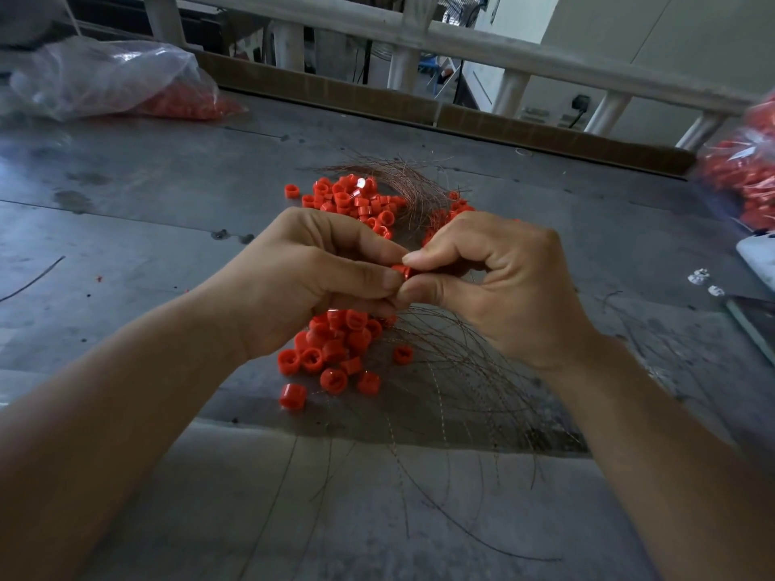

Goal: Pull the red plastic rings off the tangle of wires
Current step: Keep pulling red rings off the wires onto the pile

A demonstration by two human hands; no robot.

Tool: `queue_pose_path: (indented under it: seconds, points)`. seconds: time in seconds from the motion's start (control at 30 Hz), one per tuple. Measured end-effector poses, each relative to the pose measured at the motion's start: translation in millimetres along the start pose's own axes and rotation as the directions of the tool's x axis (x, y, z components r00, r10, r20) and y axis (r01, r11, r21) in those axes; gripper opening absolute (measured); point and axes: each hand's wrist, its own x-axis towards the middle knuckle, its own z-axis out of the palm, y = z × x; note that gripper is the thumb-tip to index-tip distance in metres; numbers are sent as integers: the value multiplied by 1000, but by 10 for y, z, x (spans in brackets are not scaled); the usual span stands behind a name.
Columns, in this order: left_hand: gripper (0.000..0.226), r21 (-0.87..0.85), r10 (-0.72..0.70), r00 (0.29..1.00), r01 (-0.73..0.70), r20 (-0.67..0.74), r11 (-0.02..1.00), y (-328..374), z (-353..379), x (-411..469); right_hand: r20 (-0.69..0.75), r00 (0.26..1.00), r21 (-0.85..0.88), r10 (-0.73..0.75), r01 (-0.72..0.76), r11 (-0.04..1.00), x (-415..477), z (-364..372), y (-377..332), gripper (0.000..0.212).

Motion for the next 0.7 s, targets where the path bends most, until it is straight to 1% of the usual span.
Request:
queue_pose_path:
  seconds: [0.1, 0.2, 0.23, 0.3, 0.37, 0.4, 0.47, 0.53, 0.57, 0.6, 0.67, 0.7]
  points:
    - [21, -12, -3, 1000, 4, 19, 1000, -1, -17, -1, 15, 1000, 31, 24, -24, 999, -4, -5, 7, 33]
    - [34, -19, -57, 996, 58, 74, 998, -1, -43, -6, 135, 990, 39, 50, -55, 998, -4, -12, 29, 44]
    - [39, -20, -78, 993, 80, 92, 997, -1, -50, -6, 183, 982, 39, 56, -64, 997, -1, -15, 33, 42]
    - [50, -32, -104, 988, 109, 117, 994, 2, -58, -3, 240, 969, 39, 62, -73, 997, 7, -28, 22, 32]
    - [57, -60, -102, 986, 110, 129, 992, 5, -51, -3, 248, 968, 17, 38, -44, 999, 12, -36, -13, 22]
    - [59, -74, -95, 987, 105, 131, 992, 11, -48, -3, 237, 971, 0, 22, -23, 1000, 15, -32, -33, 21]
    - [60, -98, -67, 989, 81, 133, 992, 22, -44, -4, 197, 980, -32, 6, 0, 999, 25, -14, -55, 27]
    - [64, -99, -13, 990, 26, 137, 995, 39, -35, -19, 156, 988, -49, 2, 6, 999, 31, -7, -53, 29]
    - [69, -75, 23, 990, -13, 139, 997, 45, -18, -31, 139, 990, -59, -3, 11, 998, 27, -9, -51, 28]
    - [73, -13, 64, 989, -63, 132, 998, 43, 5, -45, 126, 992, -75, -6, 16, 997, 19, -12, -51, 27]
    - [75, 179, 146, 986, -160, 86, 971, 27, 62, -62, 118, 993, -111, -6, 19, 994, 2, -8, -50, 21]
    - [74, 244, 174, 983, -184, 63, 952, 15, 87, -67, 120, 993, -125, -3, 18, 992, -4, -3, -48, 16]
